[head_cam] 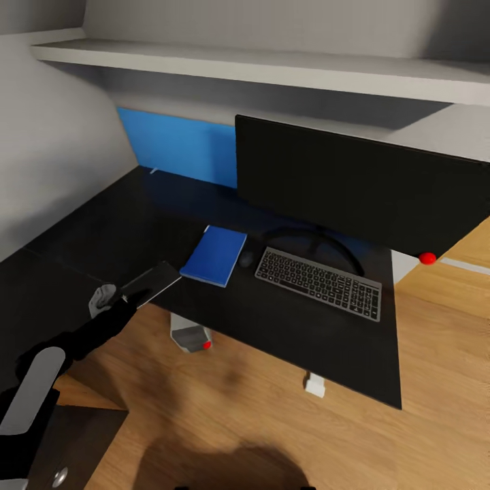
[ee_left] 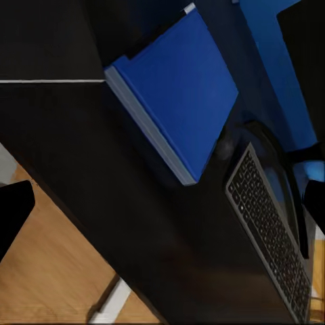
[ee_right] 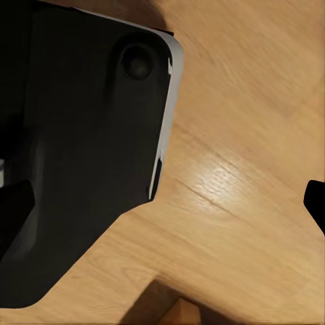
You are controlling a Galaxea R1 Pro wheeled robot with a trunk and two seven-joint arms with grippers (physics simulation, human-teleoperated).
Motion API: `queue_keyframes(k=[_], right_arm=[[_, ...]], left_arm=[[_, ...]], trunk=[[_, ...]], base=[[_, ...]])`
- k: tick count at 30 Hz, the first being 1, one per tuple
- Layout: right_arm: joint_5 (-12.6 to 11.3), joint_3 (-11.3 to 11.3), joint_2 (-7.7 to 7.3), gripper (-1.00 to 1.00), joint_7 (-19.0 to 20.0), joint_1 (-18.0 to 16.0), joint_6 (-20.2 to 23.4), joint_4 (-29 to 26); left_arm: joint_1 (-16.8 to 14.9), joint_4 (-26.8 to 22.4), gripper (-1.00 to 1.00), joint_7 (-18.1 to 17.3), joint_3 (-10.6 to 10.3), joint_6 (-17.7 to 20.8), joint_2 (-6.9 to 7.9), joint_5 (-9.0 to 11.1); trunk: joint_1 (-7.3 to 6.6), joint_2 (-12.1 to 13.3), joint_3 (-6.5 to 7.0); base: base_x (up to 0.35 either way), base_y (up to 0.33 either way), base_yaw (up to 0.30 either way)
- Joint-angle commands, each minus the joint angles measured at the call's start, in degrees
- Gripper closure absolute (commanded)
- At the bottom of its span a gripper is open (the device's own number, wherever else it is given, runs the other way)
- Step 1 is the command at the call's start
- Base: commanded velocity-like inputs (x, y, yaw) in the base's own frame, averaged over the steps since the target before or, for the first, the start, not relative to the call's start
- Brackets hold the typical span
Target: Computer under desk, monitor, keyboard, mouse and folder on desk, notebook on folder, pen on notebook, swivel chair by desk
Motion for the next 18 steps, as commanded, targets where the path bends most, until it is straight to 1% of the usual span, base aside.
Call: queue_keyframes(k=[1,7,13,18], right_arm=[[-0.5,0.2,-0.05,-1.00,0.1,0.0,-0.1,0.0],[-0.6,0.3,-0.05,-1.00,0.1,0.0,0.0,0.3],[-0.6,0.3,-0.19,-1.00,0.1,-0.1,0.0,0.3],[-0.6,0.3,-0.23,-1.00,0.1,-0.1,0.1,0.4]], left_arm=[[0.1,0.0,-1.00,0.3,0.1,0.3,0.00,0.7],[0.7,0.3,-1.00,0.1,0.2,0.3,-0.22,1.0],[1.9,0.3,-1.00,-0.1,0.2,0.0,-0.33,2.2],[3.1,0.5,-1.00,-0.1,0.1,-0.1,-0.50,2.5]], trunk=[[0.04,-0.1,0.02],[0.04,-0.1,0.59],[0.04,-0.1,1.16],[0.04,-0.1,1.63]], base=[[-0.001,-0.001,-0.097],[0.000,-0.001,-0.050],[0.000,0.000,-0.012],[0.000,0.000,-0.003]])
